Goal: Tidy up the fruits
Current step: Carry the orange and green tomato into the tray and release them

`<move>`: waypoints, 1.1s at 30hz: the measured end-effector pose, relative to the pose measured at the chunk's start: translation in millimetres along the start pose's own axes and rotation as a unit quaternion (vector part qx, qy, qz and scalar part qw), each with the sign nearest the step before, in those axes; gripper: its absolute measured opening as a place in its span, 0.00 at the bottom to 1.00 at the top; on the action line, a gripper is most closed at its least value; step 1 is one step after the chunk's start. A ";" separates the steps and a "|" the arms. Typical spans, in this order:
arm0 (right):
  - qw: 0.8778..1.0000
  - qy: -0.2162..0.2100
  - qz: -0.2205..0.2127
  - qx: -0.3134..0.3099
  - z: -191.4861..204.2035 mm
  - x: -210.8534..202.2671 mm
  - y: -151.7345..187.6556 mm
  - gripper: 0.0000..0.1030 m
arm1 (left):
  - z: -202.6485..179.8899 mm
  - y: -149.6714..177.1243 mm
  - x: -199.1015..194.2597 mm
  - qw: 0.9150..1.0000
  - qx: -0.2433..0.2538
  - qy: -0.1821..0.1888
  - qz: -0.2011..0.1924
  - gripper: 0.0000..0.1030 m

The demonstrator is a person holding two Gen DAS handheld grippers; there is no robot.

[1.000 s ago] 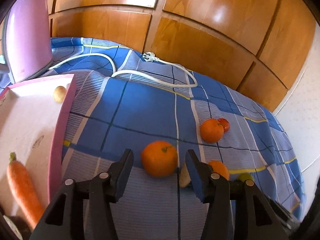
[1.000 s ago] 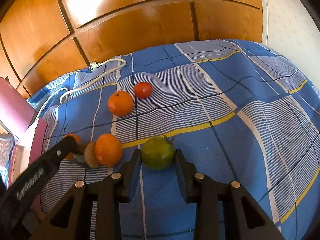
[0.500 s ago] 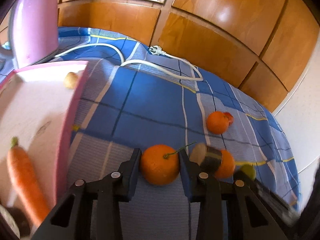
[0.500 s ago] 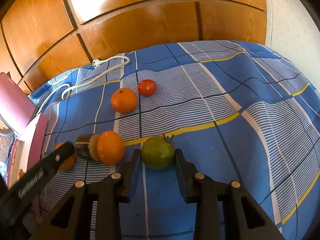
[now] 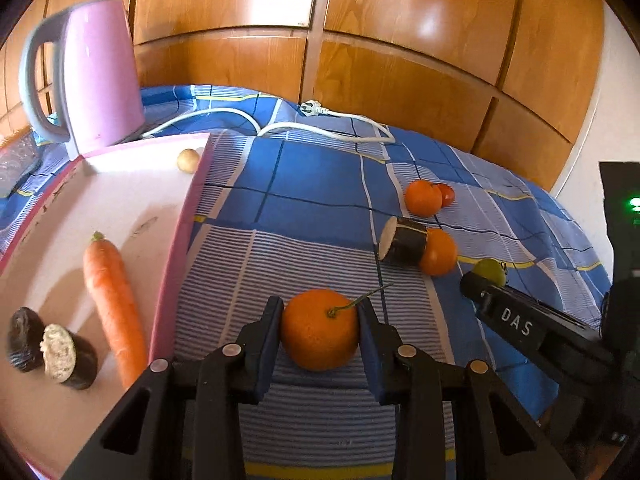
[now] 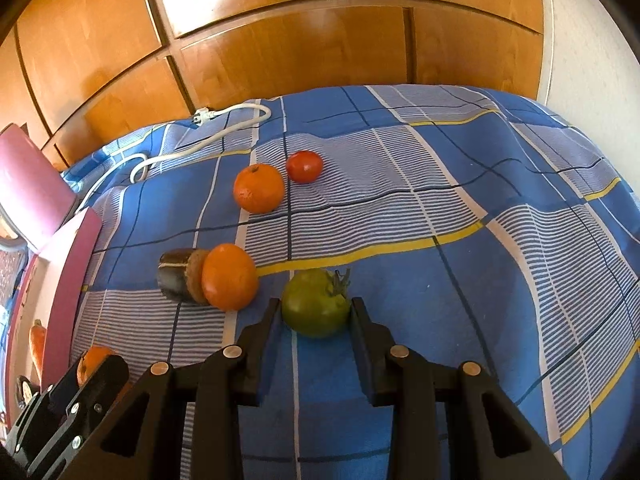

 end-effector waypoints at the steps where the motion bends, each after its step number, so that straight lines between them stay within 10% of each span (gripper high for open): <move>1: 1.000 -0.001 0.001 -0.002 0.5 -0.1 0.6 0.33 | 0.3 0.6 -1.3 1.000 -0.001 0.000 -0.001 0.36; 20: 0.998 -0.053 -0.025 0.004 8.0 -23.3 4.7 0.32 | 22.2 8.9 -66.4 0.994 -0.027 -0.025 -0.100 0.36; 33: 0.986 -0.135 -0.067 -0.071 54.5 -52.0 14.5 0.32 | 83.1 16.1 -89.9 0.980 -0.143 -0.061 -0.121 0.36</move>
Point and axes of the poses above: each gripper's, at about its wrist camera, not at the fingertips, and x roughly the way its jaws point, z to its left, y to its underside, the point moved 3 cm from there along x, roughly the way its jaws point, and after that the axes turned 8 degrees about z, right-handed, at the moved point
